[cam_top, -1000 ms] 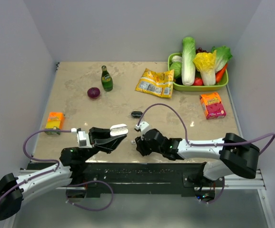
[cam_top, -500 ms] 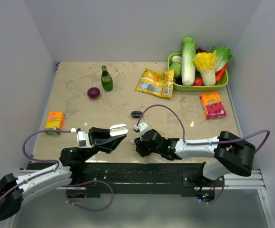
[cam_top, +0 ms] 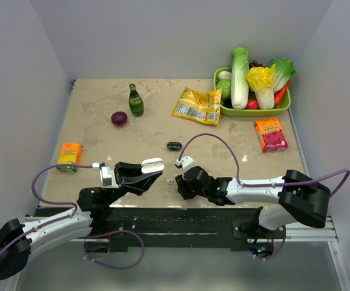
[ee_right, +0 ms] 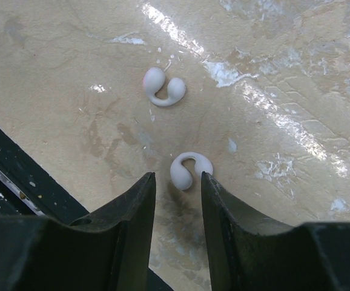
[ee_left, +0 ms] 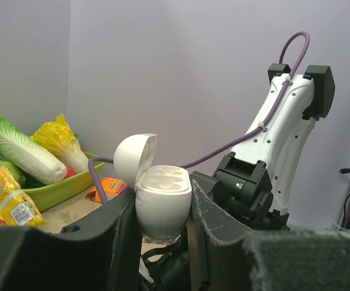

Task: Insert the wireless bluetooth earbuds into the charging case
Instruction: Adjust the earbud at the center of the board.

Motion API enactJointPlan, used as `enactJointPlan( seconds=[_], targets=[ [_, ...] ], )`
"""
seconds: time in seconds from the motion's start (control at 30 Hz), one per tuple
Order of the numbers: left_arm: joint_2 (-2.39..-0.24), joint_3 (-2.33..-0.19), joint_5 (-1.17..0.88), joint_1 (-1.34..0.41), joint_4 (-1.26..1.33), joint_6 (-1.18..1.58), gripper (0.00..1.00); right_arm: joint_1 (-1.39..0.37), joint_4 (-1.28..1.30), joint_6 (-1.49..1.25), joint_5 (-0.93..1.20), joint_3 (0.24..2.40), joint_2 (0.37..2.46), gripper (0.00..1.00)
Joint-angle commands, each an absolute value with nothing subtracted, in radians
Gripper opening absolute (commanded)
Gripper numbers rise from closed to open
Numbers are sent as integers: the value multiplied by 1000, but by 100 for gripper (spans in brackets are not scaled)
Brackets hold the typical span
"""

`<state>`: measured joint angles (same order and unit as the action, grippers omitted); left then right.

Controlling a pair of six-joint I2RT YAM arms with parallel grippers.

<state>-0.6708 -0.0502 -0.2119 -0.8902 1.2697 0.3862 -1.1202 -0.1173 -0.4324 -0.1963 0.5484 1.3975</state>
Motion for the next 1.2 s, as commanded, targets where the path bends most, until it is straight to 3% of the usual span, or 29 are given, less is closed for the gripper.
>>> enactJointPlan(
  seconds=[0.0,0.13,0.2,0.3,0.4,0.7,1.17],
  targets=[
    [-687,178,-216,-885,1359,403,0,-1123,-132,-457,-248,531,1323,40],
    [-684,178,-216,-885,1359,402,0,-1124,-158,-433,-217,545,1247,45],
    [-683,176,-216,-885,1359,402,0,-1131,-155,-416,-192,564,1246,42],
    [-680,175,-216,-885,1358,402,0,-1141,-138,-405,-150,571,1259,10],
    [-680,175,-219,-885,1356,402,0,-1147,-129,-416,-118,548,1264,0],
    [-681,172,-218,-885,1350,402,0,-1155,-146,-480,-110,494,1361,0],
    [-618,183,-207,-885,1287,399,0,-1074,-129,-584,-287,502,1431,0]
  ],
)
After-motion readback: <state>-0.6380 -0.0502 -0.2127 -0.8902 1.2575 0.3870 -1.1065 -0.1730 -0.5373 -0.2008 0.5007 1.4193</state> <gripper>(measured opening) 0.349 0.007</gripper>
